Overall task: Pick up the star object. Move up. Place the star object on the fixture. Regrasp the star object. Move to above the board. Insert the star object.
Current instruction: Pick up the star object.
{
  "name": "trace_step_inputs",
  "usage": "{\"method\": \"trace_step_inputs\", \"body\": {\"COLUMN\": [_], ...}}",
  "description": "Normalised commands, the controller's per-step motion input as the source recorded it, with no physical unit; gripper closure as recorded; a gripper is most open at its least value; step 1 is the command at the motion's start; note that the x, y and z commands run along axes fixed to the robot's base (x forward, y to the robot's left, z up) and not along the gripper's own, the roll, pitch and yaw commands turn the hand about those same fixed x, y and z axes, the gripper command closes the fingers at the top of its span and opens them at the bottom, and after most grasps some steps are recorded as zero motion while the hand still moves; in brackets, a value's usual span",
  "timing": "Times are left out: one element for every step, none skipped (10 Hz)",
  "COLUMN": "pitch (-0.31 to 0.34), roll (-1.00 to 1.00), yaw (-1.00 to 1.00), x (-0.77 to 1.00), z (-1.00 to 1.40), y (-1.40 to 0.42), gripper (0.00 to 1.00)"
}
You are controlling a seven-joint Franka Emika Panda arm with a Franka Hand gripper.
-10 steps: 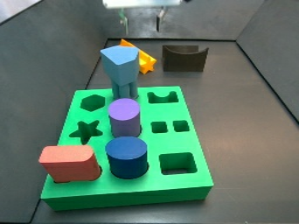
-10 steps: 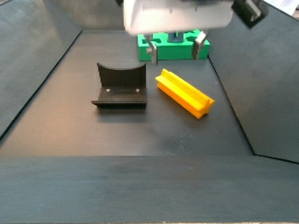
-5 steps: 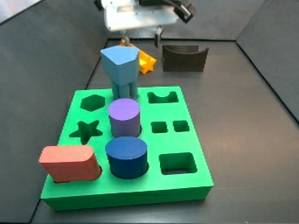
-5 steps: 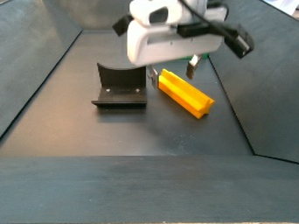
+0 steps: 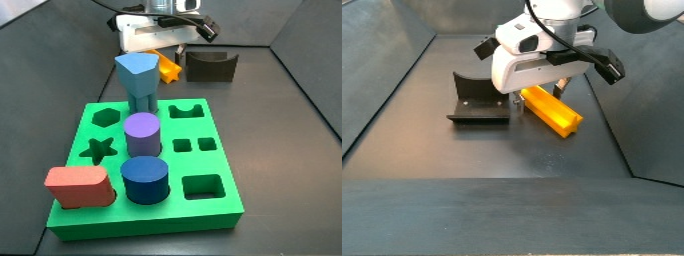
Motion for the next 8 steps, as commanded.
{"method": "trace_step_inputs", "body": {"pitch": [0.0,0.0,0.0,0.0,0.0,0.0,0.0,0.0], "roll": [0.0,0.0,0.0,0.0,0.0,0.0,0.0,0.0], "yaw": [0.0,0.0,0.0,0.0,0.0,0.0,0.0,0.0], "x": [0.0,0.0,0.0,0.0,0.0,0.0,0.0,0.0], "z": [0.0,0.0,0.0,0.0,0.0,0.0,0.0,0.0], "y": [0.0,0.0,0.0,0.0,0.0,0.0,0.0,0.0], "gripper": [1.0,1.0,1.0,1.0,1.0,1.0,1.0,1.0]}}
